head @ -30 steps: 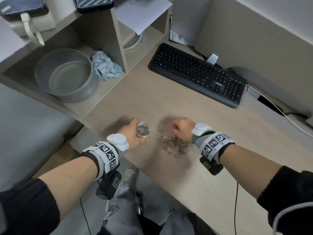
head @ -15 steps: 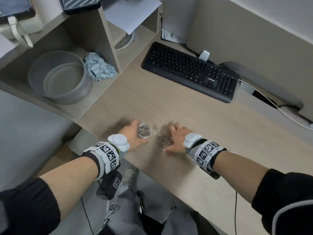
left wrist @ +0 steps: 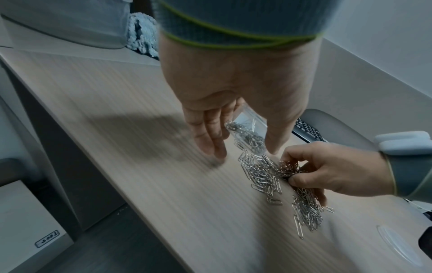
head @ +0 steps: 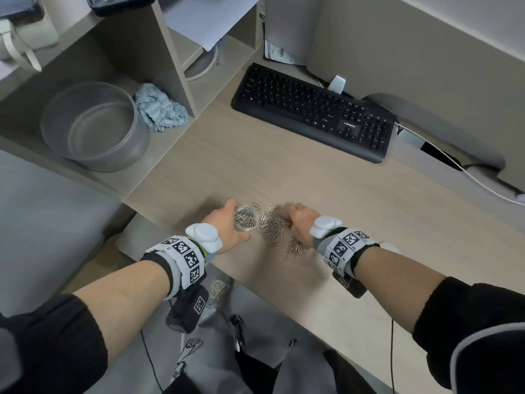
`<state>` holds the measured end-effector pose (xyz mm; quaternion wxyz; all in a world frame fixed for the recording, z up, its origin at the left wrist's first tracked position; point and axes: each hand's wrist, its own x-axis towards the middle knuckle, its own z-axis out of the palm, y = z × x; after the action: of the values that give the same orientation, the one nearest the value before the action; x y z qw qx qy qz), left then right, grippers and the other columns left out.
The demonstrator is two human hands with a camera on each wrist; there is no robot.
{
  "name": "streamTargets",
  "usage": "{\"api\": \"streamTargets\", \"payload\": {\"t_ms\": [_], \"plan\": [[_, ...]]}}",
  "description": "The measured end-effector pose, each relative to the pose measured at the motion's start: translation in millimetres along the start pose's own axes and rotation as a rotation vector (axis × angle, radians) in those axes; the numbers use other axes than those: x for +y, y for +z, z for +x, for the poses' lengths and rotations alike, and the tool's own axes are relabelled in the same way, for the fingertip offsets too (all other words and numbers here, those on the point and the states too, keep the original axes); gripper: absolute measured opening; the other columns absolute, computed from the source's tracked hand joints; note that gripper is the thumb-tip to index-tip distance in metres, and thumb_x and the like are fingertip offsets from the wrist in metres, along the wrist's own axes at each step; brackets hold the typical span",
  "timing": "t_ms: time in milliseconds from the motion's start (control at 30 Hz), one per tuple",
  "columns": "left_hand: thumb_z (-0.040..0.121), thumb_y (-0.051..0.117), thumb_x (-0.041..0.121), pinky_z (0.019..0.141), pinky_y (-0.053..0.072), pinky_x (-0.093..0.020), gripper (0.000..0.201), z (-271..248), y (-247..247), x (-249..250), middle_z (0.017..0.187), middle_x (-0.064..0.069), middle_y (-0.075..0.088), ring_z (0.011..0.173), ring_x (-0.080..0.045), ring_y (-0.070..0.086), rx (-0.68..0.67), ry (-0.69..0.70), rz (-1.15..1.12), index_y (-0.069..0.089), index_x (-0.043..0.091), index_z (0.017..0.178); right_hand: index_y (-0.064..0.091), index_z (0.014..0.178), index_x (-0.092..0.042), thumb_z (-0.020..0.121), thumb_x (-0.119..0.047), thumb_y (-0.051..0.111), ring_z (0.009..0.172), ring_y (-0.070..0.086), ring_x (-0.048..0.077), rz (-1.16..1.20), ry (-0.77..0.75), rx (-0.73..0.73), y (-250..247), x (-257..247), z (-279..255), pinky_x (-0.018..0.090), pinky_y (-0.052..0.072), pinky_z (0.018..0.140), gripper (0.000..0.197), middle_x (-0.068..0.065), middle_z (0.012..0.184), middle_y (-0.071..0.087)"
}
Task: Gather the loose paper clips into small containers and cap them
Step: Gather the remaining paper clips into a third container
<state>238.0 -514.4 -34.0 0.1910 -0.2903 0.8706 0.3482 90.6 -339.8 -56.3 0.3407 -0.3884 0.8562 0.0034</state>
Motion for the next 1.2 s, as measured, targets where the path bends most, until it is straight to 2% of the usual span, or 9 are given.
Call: {"api": "streamTargets", "payload": {"t_ms": [100, 233, 300, 400, 467, 633, 833, 967, 1200], "plan": [[0.071, 0.076, 0.042, 0.077, 0.054, -0.037, 0.063, 2.1, 1.1, 8.0, 0.099, 0.002, 0.067, 0.087, -0.024, 0.065, -0.013, 0.025, -0.001, 0.042, 0.023, 0.121, 0.057, 0.128, -0.014, 0.088, -0.001, 0.055, 0.087, 0.061, 0.027, 0.2, 0.135, -0.002, -9.9, 6.3, -3.8, 0.029, 0.047, 0.067, 0.042, 0.01, 0.115, 0.064], [0.071, 0.078, 0.044, 0.076, 0.054, -0.039, 0.064, 4.5, 7.1, 19.3, 0.098, 0.0, 0.066, 0.086, -0.024, 0.065, -0.027, 0.057, 0.022, 0.041, 0.023, 0.118, 0.064, 0.104, -0.005, 0.085, -0.002, 0.062, 0.046, 0.061, 0.014, 0.513, 0.218, 0.026, -22.5, 13.6, -14.4, 0.024, 0.048, 0.043, 0.019, 0.011, 0.084, 0.067], [0.07, 0.079, 0.043, 0.077, 0.054, -0.039, 0.066, 5.4, 11.2, 28.2, 0.1, -0.001, 0.066, 0.087, -0.025, 0.064, -0.04, 0.079, 0.044, 0.041, 0.021, 0.119, 0.062, 0.101, 0.0, 0.086, 0.002, 0.061, 0.037, 0.057, 0.014, 0.663, 0.231, -0.004, -33.0, 14.6, -20.1, 0.023, 0.047, 0.036, 0.015, 0.012, 0.068, 0.064], [0.069, 0.08, 0.043, 0.077, 0.054, -0.04, 0.07, 6.6, 17.8, 41.2, 0.103, -0.003, 0.066, 0.089, -0.027, 0.064, -0.045, 0.105, 0.06, 0.041, 0.02, 0.123, 0.057, 0.102, 0.007, 0.086, 0.008, 0.056, 0.042, 0.057, 0.02, 0.786, 0.185, -0.018, -51.4, 7.6, -30.2, 0.025, 0.048, 0.036, 0.016, 0.014, 0.064, 0.058], [0.069, 0.08, 0.042, 0.075, 0.053, -0.037, 0.07, 7.3, 21.7, 47.6, 0.105, -0.003, 0.066, 0.089, -0.027, 0.064, -0.042, 0.119, 0.065, 0.041, 0.021, 0.123, 0.056, 0.1, 0.002, 0.087, 0.008, 0.054, 0.04, 0.056, 0.017, 0.783, 0.14, -0.026, -60.6, -0.8, -35.9, 0.024, 0.048, 0.035, 0.014, 0.013, 0.064, 0.057], [0.074, 0.076, 0.048, 0.07, 0.044, -0.031, 0.067, 2.0, 26.8, 65.3, 0.099, 0.007, 0.055, 0.089, -0.023, 0.059, -0.022, 0.168, 0.035, 0.042, 0.019, 0.123, 0.06, 0.092, -0.012, 0.083, 0.0, 0.053, 0.031, 0.052, 0.007, 0.471, 0.076, -0.008, -71.6, -16.6, -44.4, 0.021, 0.045, 0.038, 0.016, 0.003, 0.055, 0.059], [0.076, 0.077, 0.036, 0.065, 0.043, -0.032, 0.06, -2.4, 29.8, 73.3, 0.104, -0.003, 0.061, 0.085, -0.028, 0.058, -0.028, 0.192, 0.044, 0.042, 0.014, 0.12, 0.065, 0.09, -0.016, 0.084, -0.009, 0.063, 0.063, 0.058, 0.019, 0.413, 0.035, 0.066, -74.0, -24.4, -51.5, 0.025, 0.046, 0.056, 0.01, -0.001, 0.073, 0.058], [0.074, 0.076, 0.036, 0.068, 0.051, -0.038, 0.06, -4.7, 28.3, 73.5, 0.097, -0.003, 0.062, 0.083, -0.03, 0.061, -0.011, 0.181, 0.028, 0.042, 0.016, 0.119, 0.067, 0.099, -0.011, 0.088, -0.004, 0.057, 0.067, 0.07, 0.024, 0.582, -0.006, 0.072, -71.0, -23.8, -52.3, 0.031, 0.057, 0.068, 0.016, 0.012, 0.08, 0.072], [0.072, 0.077, 0.038, 0.059, 0.037, -0.031, 0.058, -8.1, 23.9, 71.8, 0.085, 0.004, 0.057, 0.073, -0.025, 0.053, 0.021, 0.176, 0.014, 0.042, 0.016, 0.112, 0.067, 0.093, -0.017, 0.09, -0.002, 0.05, 0.051, 0.062, 0.017, 0.609, -0.082, 0.087, -66.8, -26.9, -52.3, 0.027, 0.056, 0.058, 0.023, 0.016, 0.076, 0.072]]}}
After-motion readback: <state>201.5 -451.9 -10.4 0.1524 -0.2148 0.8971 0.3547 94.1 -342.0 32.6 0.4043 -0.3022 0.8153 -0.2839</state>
